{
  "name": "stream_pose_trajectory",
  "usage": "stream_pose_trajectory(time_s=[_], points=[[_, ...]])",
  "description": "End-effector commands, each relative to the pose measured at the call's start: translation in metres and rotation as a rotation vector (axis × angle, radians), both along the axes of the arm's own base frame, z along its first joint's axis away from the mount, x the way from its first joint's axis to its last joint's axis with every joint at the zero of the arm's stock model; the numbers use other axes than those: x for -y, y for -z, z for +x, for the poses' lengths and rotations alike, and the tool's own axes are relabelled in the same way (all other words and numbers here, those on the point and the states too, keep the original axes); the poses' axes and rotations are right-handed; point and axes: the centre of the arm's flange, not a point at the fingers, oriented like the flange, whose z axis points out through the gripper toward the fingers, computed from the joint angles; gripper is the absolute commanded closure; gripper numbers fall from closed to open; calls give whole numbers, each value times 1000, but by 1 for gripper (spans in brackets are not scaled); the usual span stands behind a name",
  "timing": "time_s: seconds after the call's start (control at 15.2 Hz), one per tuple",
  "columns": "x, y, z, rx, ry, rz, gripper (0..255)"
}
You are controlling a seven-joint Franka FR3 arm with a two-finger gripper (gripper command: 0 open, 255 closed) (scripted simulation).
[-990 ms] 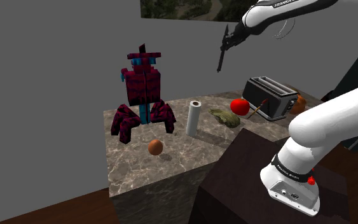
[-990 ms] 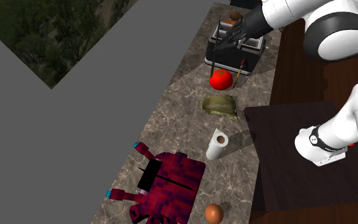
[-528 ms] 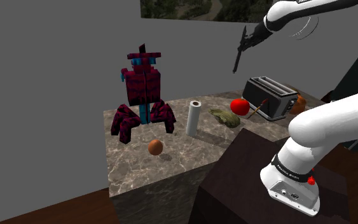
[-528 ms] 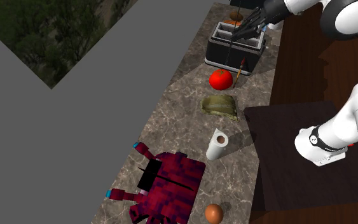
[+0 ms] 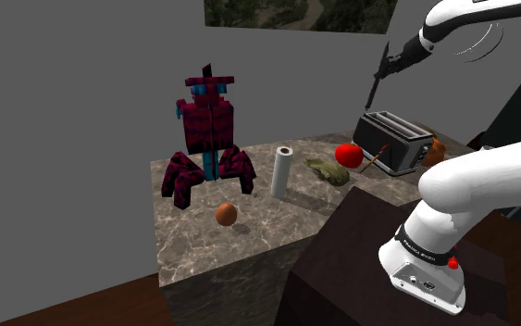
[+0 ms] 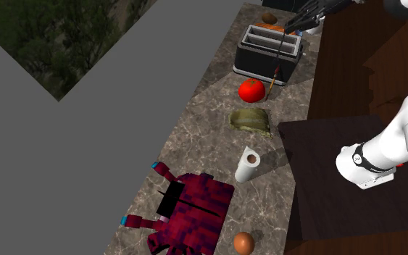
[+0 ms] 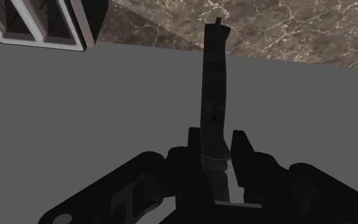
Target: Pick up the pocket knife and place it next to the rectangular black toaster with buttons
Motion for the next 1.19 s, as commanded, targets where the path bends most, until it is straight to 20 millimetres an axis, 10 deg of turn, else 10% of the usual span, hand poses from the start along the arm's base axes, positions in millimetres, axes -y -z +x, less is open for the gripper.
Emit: stream_pose_trajectory(time_s=[0.0,1.12], points=[[16,-3,-20,-1,-1,0,255],[150,-3,-200,-1,-1,0,255]])
